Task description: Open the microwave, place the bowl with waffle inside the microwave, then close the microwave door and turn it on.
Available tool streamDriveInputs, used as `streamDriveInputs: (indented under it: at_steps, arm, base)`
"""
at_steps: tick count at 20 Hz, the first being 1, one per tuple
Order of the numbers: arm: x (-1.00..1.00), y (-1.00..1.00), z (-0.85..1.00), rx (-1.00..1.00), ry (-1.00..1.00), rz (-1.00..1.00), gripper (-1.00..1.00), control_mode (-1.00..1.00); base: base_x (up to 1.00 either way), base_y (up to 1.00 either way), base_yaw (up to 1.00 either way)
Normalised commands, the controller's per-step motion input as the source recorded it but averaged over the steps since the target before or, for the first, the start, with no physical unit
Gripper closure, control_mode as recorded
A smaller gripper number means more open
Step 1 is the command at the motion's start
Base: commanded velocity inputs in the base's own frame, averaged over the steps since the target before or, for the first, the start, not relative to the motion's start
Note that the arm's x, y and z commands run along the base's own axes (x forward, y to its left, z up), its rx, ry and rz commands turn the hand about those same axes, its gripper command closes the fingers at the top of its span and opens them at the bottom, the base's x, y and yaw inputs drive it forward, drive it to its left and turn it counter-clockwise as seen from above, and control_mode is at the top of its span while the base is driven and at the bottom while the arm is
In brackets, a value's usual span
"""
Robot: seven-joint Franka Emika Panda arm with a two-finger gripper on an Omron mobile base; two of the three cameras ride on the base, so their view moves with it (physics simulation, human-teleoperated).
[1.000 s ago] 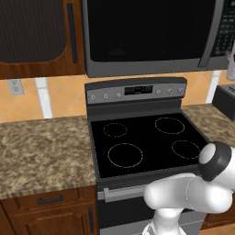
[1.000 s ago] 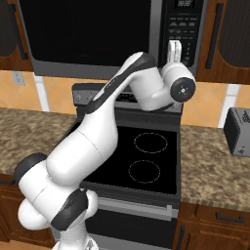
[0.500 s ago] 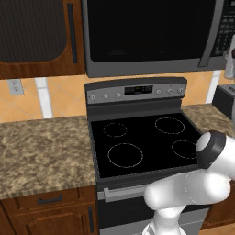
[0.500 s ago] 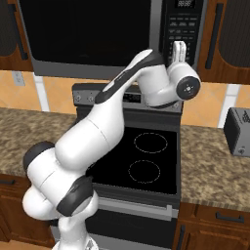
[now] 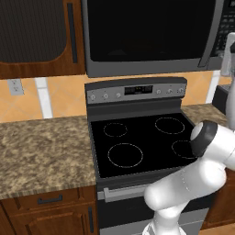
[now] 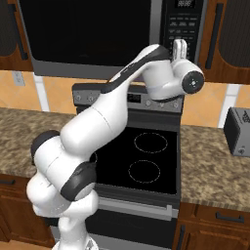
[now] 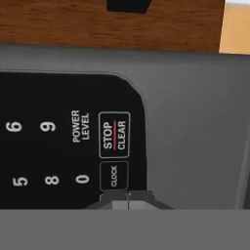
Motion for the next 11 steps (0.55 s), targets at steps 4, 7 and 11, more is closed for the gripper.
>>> streamDriveInputs:
  at_steps: [4, 7, 11]
  arm:
    - [1.0, 0.31, -0.41, -0.05, 0.2, 0.0, 1.0, -1.0]
    - [1.0, 0.89, -0.77, -0.28, 0.21, -0.03, 1.0, -1.0]
    - [0.36, 1.0, -1.0, -0.44, -0.07, -0.05, 1.0, -1.0]
  base:
    - [0.0, 0.0, 0.0]
    - [0.0, 0.0, 0.0]
    - [0.0, 0.0, 0.0]
